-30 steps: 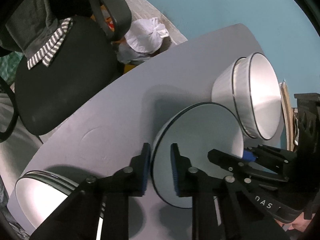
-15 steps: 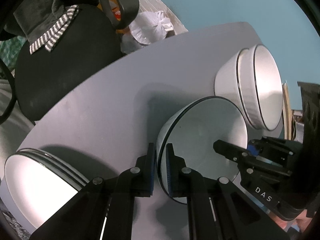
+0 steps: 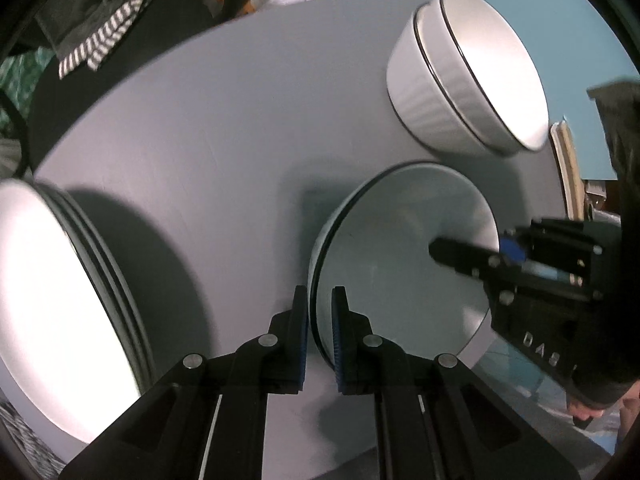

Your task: Organize plates and bowls

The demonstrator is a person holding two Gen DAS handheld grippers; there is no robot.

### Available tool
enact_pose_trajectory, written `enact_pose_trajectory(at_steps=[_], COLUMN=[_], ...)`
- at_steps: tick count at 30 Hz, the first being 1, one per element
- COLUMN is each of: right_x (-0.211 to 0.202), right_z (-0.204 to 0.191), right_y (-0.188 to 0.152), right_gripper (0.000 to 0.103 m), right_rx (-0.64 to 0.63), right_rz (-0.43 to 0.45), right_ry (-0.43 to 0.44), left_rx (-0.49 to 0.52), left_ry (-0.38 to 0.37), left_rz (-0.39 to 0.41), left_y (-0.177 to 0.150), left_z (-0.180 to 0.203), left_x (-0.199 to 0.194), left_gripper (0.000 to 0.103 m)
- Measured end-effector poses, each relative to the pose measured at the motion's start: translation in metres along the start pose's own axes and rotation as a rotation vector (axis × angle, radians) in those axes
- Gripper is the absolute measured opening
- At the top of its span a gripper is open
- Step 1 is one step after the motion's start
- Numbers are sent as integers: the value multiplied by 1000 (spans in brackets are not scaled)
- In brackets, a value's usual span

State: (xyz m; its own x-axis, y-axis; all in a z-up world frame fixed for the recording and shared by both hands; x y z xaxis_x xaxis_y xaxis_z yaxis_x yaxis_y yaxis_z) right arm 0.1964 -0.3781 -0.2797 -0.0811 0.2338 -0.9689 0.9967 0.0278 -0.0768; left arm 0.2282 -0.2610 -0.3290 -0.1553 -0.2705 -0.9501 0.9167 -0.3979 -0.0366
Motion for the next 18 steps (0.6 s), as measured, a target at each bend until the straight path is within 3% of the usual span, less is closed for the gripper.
enact_pose_trajectory(at_steps=[4, 9, 18], right_x=[-6, -8, -11], right_z=[0, 5, 25], right_y=[-2, -1, -15], right_gripper=[11, 11, 11], right_rx=[-58, -76, -31], right_rz=[20, 47, 80], right_ry=[-23, -12, 8], left_rx=[-49, -185, -174], left_ry=[-20, -123, -75], left_rz=[36, 85, 119], left_y=[-10, -13, -13], left_z=[0, -19, -10], left_x=[1, 0, 0], left_gripper=[10, 14, 20])
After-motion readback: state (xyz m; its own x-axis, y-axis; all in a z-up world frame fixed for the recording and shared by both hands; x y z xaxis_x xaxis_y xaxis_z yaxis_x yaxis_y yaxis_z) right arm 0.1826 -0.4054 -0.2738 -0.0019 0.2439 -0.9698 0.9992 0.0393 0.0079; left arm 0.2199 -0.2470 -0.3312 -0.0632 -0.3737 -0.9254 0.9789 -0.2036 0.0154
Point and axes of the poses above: each gripper's, at about its wrist camera, not at the fingertips, and x roughly the way its jaws point, z to its right, y to its top, the point moved 1 cm from there along x, roughly the way its jaws point, and after that the axes turned 6 degrees about x, right-handed, at the moved point
